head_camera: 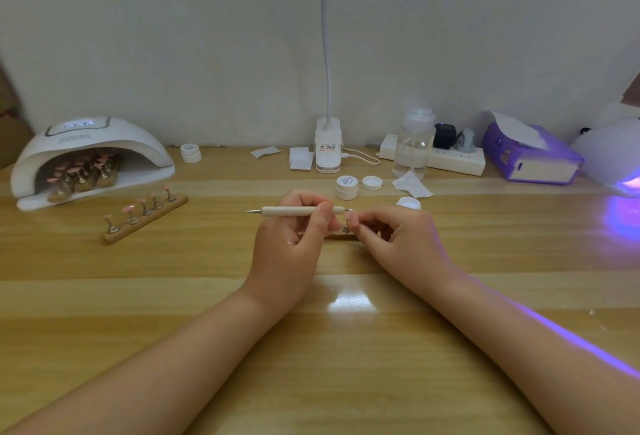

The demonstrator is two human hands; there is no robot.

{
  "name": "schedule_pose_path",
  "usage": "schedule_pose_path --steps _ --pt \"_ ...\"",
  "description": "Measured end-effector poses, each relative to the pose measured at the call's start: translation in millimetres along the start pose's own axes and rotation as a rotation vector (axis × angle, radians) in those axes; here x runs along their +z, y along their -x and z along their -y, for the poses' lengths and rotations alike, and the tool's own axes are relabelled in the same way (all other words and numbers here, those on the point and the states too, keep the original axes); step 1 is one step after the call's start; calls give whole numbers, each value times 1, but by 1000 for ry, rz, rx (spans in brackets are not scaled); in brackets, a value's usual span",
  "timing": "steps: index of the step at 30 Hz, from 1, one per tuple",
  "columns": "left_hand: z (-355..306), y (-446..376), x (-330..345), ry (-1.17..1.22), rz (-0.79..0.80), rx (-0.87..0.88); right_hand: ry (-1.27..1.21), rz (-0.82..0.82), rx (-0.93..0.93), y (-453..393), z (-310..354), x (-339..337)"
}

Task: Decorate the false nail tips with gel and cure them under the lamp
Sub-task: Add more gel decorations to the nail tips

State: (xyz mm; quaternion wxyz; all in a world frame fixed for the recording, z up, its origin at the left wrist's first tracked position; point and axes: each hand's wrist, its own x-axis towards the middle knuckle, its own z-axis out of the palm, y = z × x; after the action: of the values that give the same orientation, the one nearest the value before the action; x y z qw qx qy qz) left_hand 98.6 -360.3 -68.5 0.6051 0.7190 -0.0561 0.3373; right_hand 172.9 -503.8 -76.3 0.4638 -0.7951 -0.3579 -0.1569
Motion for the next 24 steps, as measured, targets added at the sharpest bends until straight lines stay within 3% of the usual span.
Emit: schedule_pose_path --steps 24 --pt "-2 1 -1 -23 -29 49 19 -5 -14 -1 0 0"
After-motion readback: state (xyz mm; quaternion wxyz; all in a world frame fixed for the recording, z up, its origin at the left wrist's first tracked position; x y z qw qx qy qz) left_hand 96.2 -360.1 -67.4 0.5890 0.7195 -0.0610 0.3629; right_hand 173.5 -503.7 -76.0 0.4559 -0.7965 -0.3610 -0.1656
